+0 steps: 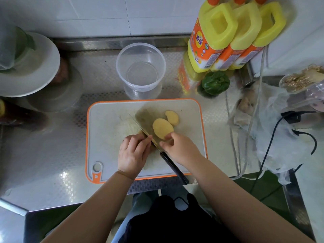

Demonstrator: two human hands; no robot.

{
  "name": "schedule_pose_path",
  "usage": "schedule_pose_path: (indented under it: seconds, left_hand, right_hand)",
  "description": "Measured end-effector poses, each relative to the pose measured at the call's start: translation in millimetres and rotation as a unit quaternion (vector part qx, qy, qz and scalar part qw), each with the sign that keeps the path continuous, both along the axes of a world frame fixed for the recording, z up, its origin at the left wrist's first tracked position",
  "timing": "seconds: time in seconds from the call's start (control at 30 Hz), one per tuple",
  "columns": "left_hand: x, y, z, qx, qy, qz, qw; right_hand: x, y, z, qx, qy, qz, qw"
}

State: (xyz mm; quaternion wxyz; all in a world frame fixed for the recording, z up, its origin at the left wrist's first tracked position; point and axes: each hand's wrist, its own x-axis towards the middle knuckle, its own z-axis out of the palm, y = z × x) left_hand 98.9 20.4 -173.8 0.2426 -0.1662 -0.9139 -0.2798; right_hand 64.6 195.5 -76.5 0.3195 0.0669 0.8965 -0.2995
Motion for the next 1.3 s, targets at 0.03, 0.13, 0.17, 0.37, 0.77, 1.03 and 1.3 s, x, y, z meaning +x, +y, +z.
schedule_pose_path:
  seconds: [0.03, 0.13, 0.17, 0.37, 0.77, 1.03, 1.3]
  left_hand:
    - [0, 0, 0, 0.000, 0.001, -0.001, 1.000]
    - [0, 1, 0, -0.001, 0.001, -0.003, 1.000]
    - [0, 1, 0, -0.001, 0.001, -0.002, 1.000]
    - [1, 0, 0, -0.002, 0.000, 0.002, 1.000]
    - [1, 0, 0, -0.002, 0.000, 0.006, 1.000]
    - [2, 4, 3, 0.001, -0.016, 0.029, 0.999]
    - [5, -5, 10, 0.073, -0.028, 0.018, 0.997]
  right_hand:
    - [-2, -3, -1, 0.001, 0.010, 0.014, 1.000]
    - [-4, -9, -8, 0.030, 0.050, 0.032, 0.998]
    - [-4, -8, -10, 0.048, 0.081, 0.032, 0.995]
    - [-7, -3, -22, 0.068, 0.112, 0.032, 0.991]
    - [-31, 24, -22, 0.090, 0.063, -0.094, 0.989]
    - [33, -9, 7, 0.060, -0.030, 0.140, 0.988]
    - [35, -22, -6, 0.077, 0.073, 0.140, 0.985]
